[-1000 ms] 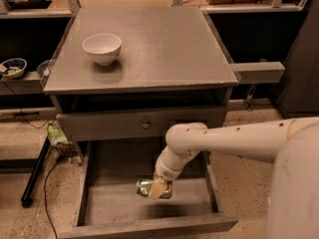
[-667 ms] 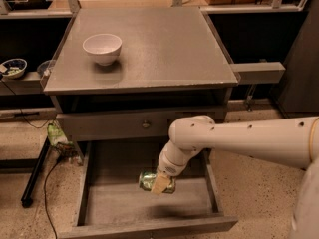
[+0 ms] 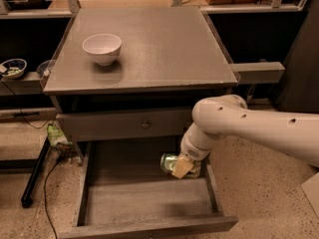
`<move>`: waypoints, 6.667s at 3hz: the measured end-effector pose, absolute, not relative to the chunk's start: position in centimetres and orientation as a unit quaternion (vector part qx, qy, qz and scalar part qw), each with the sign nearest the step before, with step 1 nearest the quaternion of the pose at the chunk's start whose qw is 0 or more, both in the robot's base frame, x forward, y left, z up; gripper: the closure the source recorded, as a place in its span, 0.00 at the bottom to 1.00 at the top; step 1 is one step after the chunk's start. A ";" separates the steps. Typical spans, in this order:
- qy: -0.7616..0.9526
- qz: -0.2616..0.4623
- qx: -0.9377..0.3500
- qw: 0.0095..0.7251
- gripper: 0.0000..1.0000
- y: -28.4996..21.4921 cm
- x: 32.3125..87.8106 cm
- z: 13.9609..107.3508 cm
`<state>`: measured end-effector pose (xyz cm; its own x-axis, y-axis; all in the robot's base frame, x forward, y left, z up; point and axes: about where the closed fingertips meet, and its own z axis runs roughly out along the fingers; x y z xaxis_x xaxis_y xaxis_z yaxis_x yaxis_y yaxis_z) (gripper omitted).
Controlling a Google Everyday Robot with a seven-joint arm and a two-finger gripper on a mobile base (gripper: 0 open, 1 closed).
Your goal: Pick green can from middle drawer and place on counter
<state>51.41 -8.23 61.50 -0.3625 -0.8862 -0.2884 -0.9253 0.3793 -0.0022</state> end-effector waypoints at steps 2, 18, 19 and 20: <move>0.825 0.049 -0.545 0.142 1.00 -9.3 51.8 66.3; 0.779 -0.008 -0.575 0.250 1.00 -6.3 72.7 92.6; 0.779 0.003 -0.583 0.228 1.00 -5.4 73.9 91.0; 0.780 0.014 -0.590 0.207 1.00 -5.1 74.3 89.9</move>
Offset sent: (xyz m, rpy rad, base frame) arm 0.0083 -0.0215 0.0941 -0.0527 -0.1317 -0.0487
